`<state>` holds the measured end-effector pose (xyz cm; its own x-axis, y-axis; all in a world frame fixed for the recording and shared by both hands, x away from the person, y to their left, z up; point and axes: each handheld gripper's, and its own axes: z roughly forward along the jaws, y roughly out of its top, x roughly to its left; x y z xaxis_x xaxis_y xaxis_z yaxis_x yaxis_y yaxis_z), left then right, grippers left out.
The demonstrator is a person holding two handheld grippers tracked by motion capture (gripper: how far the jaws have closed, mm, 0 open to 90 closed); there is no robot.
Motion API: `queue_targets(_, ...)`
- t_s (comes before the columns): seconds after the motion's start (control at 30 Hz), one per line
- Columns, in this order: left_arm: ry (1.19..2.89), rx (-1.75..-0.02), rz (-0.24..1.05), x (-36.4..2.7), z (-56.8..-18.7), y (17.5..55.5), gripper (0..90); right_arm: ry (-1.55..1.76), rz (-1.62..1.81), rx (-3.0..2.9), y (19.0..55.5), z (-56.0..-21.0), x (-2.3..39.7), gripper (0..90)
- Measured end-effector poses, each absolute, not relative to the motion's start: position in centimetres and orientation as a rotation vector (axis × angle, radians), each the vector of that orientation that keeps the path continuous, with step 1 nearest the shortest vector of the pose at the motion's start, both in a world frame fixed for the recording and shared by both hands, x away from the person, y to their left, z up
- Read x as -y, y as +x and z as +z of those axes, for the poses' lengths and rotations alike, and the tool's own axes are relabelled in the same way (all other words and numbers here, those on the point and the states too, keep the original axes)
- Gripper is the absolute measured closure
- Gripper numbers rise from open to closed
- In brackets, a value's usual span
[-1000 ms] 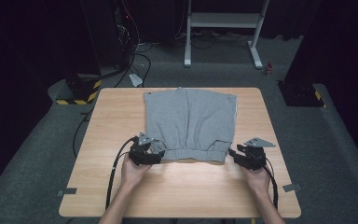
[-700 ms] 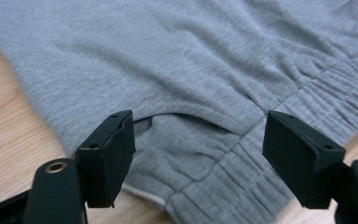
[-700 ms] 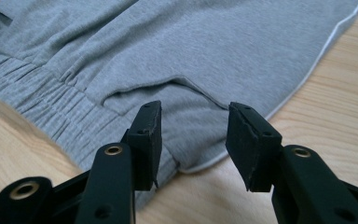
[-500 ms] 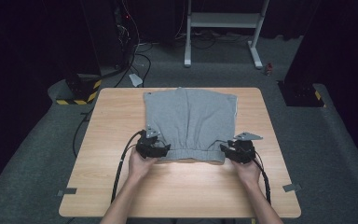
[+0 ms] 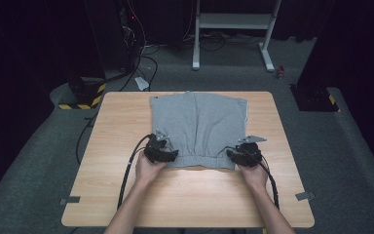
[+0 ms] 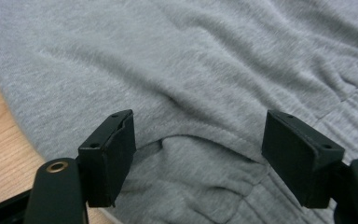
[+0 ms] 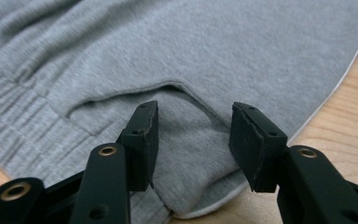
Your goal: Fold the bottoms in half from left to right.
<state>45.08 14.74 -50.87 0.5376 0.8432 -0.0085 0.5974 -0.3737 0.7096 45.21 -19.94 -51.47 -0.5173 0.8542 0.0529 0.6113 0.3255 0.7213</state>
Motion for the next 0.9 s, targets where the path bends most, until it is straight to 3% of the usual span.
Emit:
queue_targets(0.27,2.105,-1.211,0.434,-15.5,-51.7,45.3,26.9,1.290,0.975,-2.274,45.3,-51.8,19.9,51.0)
queue_targets(0.9,2.064,-1.270,0.491,-16.1,-52.0,42.5,27.9,1.259,0.955,-2.268,42.9,-51.9,20.4,50.7)
